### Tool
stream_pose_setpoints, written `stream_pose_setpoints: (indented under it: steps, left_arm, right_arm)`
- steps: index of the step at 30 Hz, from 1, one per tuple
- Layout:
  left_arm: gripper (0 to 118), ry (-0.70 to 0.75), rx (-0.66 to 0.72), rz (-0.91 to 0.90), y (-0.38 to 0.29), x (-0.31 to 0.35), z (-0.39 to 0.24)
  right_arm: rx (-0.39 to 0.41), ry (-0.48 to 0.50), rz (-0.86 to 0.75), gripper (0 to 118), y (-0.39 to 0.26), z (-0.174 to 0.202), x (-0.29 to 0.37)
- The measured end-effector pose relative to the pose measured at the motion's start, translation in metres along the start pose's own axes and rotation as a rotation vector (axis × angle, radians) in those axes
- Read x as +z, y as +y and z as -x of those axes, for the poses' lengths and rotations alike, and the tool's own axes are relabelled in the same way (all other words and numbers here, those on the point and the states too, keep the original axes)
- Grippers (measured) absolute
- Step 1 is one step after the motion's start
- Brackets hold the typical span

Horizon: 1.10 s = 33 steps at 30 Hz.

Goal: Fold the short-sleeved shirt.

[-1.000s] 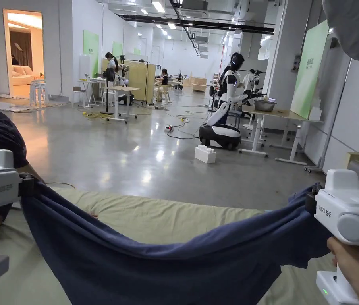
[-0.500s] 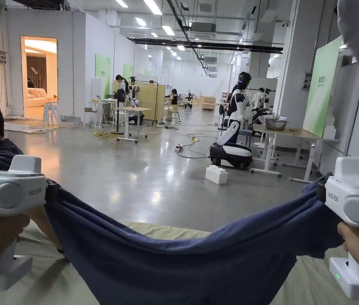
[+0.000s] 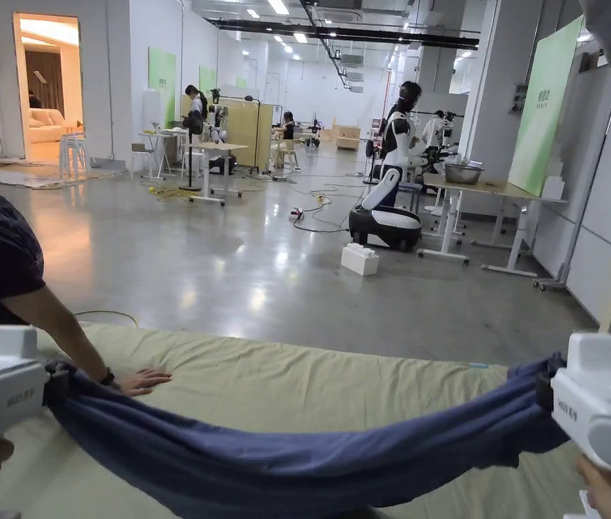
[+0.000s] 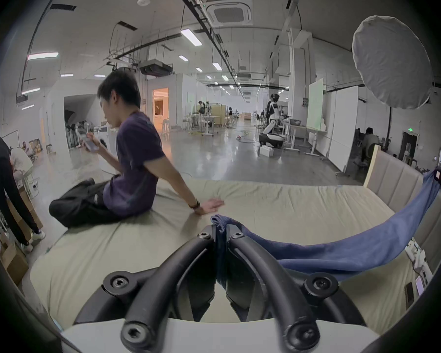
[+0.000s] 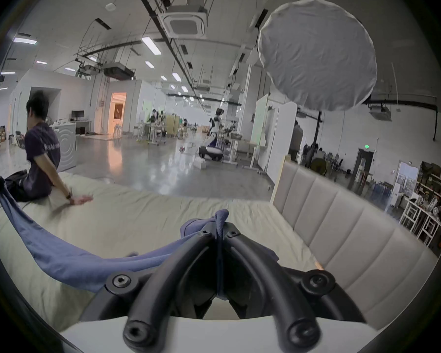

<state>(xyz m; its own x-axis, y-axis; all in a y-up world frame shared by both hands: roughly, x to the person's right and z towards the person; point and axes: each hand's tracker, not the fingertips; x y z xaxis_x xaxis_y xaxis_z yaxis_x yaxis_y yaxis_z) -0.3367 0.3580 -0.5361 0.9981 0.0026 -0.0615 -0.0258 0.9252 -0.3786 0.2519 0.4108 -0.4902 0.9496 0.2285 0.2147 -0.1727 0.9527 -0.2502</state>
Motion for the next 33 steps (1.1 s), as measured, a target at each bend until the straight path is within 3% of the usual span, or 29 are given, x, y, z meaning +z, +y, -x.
stream_pose_setpoints:
  steps: [10, 15, 18, 27, 29, 30, 33]
  left_arm:
    - [7, -0.058, 0.028, 0.138, -0.134, 0.072, 0.020]
    - [7, -0.073, 0.057, 0.225, -0.186, 0.090, 0.037]
    - [7, -0.069, 0.104, 0.309, -0.211, 0.091, 0.044]
    - [8, -0.032, 0.027, 0.482, -0.256, 0.066, 0.049]
    - [15, -0.029, 0.001, 0.493, -0.257, 0.065, 0.047]
    - [22, -0.027, -0.015, 0.499, -0.257, 0.063, 0.046]
    - [58, 0.044, -0.079, 0.478, -0.253, 0.068, 0.045]
  right_arm:
    - [-0.020, 0.045, 0.225, 3, -0.134, 0.004, 0.083]
    - [0.022, 0.036, 0.300, 3, -0.178, 0.005, 0.115]
    - [0.022, 0.038, 0.368, 3, -0.201, 0.007, 0.121]
    - [0.027, 0.030, 0.506, 4, -0.253, 0.011, 0.108]
    - [0.031, 0.026, 0.511, 5, -0.255, 0.012, 0.108]
    - [0.035, 0.026, 0.517, 9, -0.254, 0.013, 0.107]
    - [0.049, 0.012, 0.502, 56, -0.249, 0.016, 0.112]
